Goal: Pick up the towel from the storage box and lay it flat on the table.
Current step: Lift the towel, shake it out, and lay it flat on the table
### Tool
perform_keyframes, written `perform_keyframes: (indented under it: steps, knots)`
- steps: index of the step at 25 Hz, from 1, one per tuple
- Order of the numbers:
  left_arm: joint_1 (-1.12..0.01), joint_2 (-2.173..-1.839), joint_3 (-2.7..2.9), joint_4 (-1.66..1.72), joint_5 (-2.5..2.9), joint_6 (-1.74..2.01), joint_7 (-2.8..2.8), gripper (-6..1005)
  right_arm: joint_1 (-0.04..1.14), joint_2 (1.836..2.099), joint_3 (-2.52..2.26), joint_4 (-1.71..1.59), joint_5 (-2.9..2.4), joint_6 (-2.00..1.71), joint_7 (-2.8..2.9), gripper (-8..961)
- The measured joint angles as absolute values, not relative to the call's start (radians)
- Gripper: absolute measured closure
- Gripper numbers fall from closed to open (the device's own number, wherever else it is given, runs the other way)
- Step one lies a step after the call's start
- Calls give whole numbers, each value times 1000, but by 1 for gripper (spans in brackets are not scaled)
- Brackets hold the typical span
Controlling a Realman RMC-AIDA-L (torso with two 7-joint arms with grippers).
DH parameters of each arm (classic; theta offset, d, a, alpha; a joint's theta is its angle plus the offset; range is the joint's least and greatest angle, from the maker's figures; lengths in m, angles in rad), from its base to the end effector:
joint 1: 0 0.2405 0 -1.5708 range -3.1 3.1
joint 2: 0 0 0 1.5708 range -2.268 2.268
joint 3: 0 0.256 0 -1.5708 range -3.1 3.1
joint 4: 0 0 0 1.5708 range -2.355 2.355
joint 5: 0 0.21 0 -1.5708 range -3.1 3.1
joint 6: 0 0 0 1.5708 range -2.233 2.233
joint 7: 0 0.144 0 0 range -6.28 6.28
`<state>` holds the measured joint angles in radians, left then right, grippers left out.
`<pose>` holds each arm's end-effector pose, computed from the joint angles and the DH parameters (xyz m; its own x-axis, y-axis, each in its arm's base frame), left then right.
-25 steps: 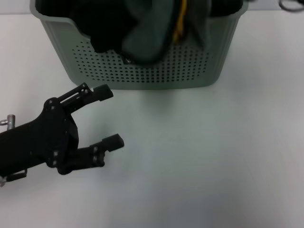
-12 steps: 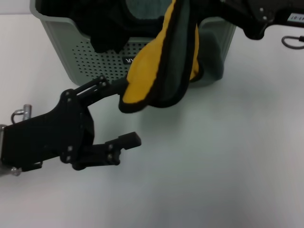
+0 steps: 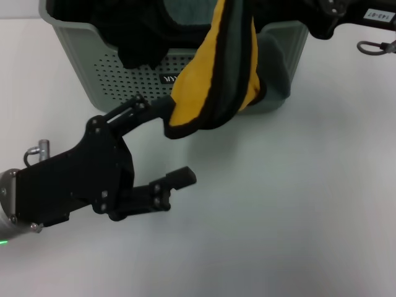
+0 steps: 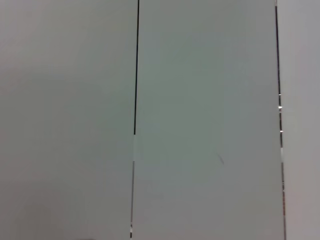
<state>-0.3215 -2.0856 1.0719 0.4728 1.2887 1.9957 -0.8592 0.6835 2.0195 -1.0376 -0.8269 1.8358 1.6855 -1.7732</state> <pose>-0.2322 0.2345 0.0024 0.4360 -0.0951 0.8949 0.1212 -0.9791 -0.1630 0.1043 0.3618 0.0543 0.5895 0.1196 -0.7988 0.0118 -0.9901 -0.1396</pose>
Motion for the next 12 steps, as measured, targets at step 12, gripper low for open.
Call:
perform_keyframes:
  steps: [12]
  knots:
    - [-326,-2091,1003,361,1237,1974,-818,152,724,2023,-1062,-775,1851,1691,-1766,943]
